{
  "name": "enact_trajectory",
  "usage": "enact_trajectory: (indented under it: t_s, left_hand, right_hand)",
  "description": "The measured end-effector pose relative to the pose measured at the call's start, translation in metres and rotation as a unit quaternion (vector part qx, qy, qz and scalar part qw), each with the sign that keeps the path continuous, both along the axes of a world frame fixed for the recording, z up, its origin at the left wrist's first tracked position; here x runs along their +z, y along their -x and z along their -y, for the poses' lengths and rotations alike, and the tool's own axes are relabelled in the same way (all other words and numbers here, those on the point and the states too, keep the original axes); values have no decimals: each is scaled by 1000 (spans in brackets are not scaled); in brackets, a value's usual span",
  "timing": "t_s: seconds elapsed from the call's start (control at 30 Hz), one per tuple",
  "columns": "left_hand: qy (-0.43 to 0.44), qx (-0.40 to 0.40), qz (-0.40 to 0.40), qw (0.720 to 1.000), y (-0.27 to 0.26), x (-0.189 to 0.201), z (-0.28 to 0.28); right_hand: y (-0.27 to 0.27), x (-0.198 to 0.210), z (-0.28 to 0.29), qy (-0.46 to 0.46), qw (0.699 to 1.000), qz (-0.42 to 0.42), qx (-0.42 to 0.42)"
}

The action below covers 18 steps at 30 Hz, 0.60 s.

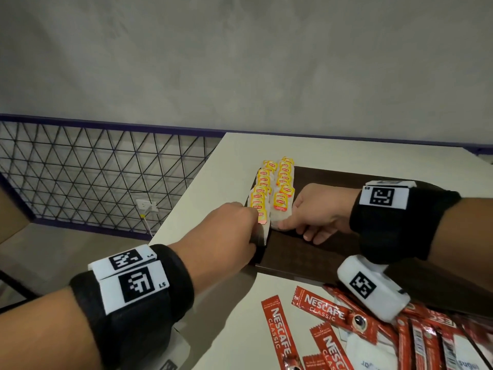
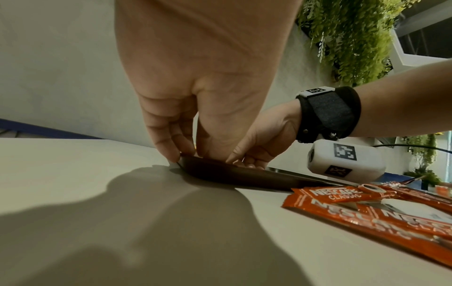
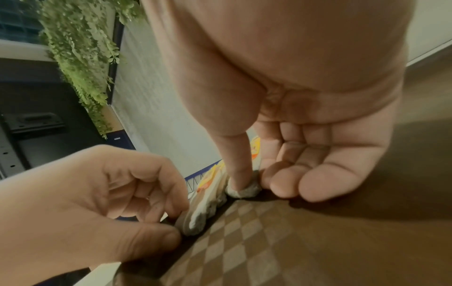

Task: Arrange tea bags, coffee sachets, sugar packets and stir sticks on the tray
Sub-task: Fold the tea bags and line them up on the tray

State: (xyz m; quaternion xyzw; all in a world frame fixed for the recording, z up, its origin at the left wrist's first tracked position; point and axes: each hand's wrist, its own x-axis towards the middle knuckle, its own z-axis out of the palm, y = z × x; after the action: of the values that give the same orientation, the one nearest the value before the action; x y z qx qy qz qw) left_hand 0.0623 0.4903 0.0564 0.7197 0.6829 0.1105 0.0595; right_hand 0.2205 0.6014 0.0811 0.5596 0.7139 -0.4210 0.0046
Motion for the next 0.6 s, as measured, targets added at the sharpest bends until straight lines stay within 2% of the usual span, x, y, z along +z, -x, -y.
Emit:
enact_trajectory:
  t_s: [0.3, 0.43, 0.6]
  left_hand:
    - [6, 11, -5, 1000, -1, 0, -1]
    - [7, 12, -15, 1000, -3, -1, -1]
    - [10, 13, -21, 1000, -1, 0, -1]
  right_hand:
    - [-2, 0, 0, 1, 999, -5, -34]
    - [-6, 9, 9, -38, 999, -5, -21]
    - [3, 4, 31, 20, 999, -43, 9]
